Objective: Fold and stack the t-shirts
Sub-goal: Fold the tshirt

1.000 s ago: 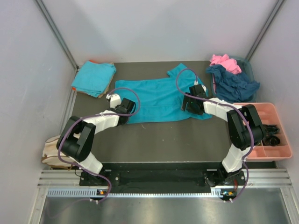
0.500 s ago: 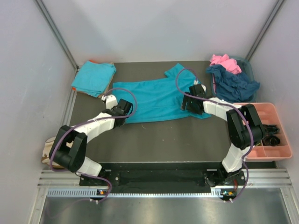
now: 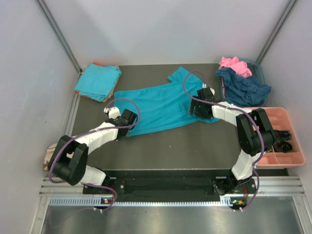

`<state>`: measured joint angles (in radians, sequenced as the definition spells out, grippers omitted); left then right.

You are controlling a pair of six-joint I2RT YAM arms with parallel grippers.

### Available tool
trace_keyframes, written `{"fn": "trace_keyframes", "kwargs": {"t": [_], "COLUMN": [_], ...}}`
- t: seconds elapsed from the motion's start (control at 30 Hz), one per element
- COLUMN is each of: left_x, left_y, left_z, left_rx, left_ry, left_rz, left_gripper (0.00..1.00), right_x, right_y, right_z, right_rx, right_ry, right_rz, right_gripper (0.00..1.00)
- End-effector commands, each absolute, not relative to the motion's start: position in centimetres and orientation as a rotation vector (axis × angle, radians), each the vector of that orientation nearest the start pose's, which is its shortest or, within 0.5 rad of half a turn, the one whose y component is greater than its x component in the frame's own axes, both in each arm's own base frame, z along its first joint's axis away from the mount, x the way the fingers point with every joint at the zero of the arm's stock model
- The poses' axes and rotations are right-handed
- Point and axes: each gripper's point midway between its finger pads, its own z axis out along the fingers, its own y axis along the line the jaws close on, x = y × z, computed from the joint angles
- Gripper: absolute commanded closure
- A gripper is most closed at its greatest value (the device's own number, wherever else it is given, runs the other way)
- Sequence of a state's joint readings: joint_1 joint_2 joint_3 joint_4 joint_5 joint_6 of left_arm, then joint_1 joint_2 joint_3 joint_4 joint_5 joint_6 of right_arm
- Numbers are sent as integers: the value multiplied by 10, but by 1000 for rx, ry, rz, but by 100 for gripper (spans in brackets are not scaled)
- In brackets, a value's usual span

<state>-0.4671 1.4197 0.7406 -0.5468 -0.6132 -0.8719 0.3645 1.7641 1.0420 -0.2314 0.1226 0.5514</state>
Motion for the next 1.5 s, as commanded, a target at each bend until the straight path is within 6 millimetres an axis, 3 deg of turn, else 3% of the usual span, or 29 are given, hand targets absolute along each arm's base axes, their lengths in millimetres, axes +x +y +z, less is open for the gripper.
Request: {"fn": "trace_keyframes", "kwargs": {"t": [0.0, 0.5, 0.63, 0.73, 0.8, 0.9, 1.1, 1.27, 1.33, 1.47], "left_x": [241, 198, 191, 188, 186, 183, 182, 200, 206, 217], "left_y": [-44, -54, -52, -53, -51, -52, -57, -48, -49, -49], "left_z": [34, 21, 25, 33, 42, 57, 94, 146, 155, 151], "left_rx": [-697, -752, -778, -798, -811, -833, -884, -865, -838, -813], "left_ry": [2435, 2516, 2516, 2510, 2495, 2473, 2404, 2237, 2207, 2186], "left_rz": [364, 264, 267, 248, 234, 190, 54, -4, -19, -2], "left_gripper": [100, 96, 90, 72, 56, 44, 40, 39, 39, 38], "right_x": [364, 371, 370, 369, 368, 369, 369, 367, 367, 367], "right_y": [142, 137, 135, 135, 135, 135, 135, 133, 132, 131], "right_z": [-1, 9, 11, 10, 10, 10, 11, 11, 12, 22], "right_rx": [290, 318, 322, 320, 320, 321, 323, 322, 326, 327], "right_ry": [2619, 2594, 2591, 2592, 2596, 2595, 2591, 2594, 2593, 2574], "right_rz": [147, 107, 100, 98, 98, 100, 97, 88, 86, 86], "right_gripper": [27, 26, 26, 26, 26, 26, 26, 26, 26, 26]}}
